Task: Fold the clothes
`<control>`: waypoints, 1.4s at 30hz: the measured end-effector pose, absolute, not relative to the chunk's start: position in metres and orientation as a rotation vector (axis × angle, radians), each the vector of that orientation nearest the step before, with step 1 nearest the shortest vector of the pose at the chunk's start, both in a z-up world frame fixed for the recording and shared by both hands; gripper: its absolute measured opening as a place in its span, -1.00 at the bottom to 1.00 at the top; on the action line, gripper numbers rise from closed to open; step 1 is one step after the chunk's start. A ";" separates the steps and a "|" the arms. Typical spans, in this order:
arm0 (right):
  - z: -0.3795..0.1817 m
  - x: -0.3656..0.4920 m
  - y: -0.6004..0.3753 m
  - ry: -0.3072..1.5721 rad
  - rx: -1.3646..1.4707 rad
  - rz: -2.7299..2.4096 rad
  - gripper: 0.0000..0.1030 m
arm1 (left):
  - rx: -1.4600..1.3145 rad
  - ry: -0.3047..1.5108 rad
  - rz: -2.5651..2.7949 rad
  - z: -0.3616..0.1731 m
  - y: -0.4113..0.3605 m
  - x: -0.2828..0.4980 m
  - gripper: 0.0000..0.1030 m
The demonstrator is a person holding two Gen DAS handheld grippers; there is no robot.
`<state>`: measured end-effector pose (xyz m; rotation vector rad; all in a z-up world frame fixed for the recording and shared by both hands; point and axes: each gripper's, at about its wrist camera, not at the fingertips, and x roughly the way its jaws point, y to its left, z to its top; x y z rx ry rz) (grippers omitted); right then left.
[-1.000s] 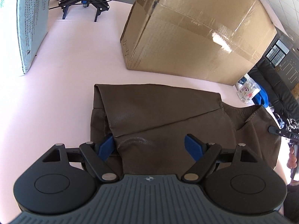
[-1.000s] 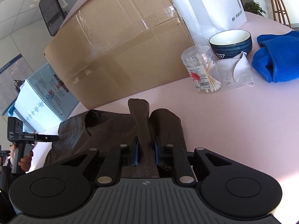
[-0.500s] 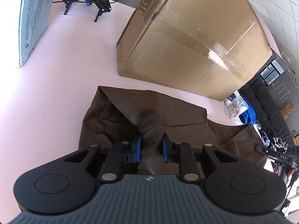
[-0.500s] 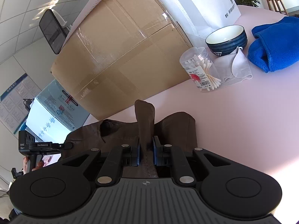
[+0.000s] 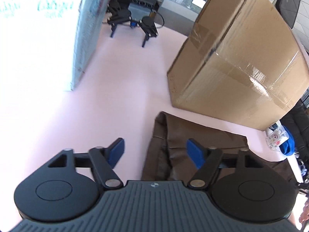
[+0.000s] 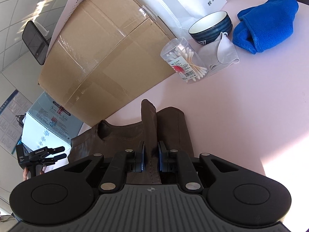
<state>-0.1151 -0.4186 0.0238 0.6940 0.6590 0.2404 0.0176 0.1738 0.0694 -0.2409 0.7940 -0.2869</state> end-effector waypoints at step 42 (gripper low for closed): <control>0.051 -0.127 -0.404 0.553 0.724 0.368 -0.01 | -0.489 1.061 -0.529 0.022 0.195 -0.067 -0.83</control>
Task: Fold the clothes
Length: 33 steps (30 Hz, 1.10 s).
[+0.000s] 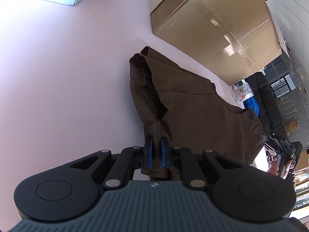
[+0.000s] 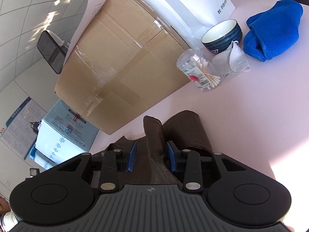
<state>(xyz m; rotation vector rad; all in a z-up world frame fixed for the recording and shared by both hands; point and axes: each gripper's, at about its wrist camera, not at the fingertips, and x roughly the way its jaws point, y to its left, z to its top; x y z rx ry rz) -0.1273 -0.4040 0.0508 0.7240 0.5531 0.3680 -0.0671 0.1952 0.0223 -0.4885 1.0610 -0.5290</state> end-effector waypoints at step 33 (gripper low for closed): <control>0.051 0.030 -0.158 0.957 -0.212 0.800 0.21 | -0.481 1.016 -0.561 0.014 0.201 -0.074 -0.75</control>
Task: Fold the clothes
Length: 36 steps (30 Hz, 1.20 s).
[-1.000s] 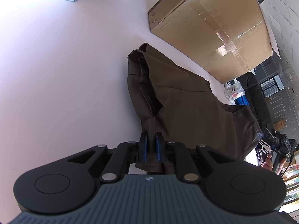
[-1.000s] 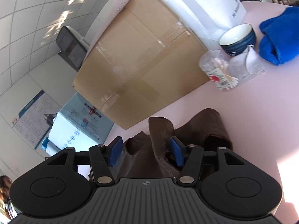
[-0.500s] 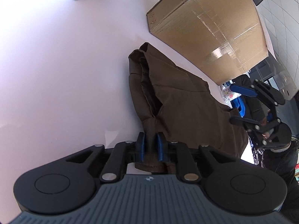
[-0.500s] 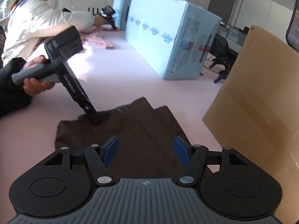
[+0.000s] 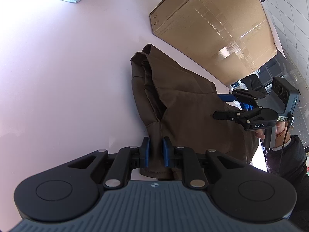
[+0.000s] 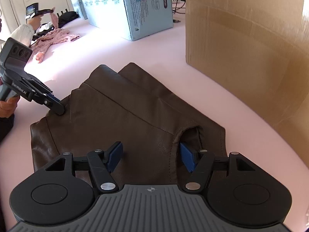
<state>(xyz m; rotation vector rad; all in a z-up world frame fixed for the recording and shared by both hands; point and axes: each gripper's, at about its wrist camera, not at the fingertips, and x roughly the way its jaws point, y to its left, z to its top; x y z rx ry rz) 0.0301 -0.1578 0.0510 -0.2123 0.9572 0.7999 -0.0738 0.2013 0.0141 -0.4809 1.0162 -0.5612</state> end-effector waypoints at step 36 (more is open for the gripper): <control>0.030 0.063 -0.209 0.766 0.577 0.426 -0.86 | -0.393 0.986 -0.596 0.029 0.192 -0.076 -0.69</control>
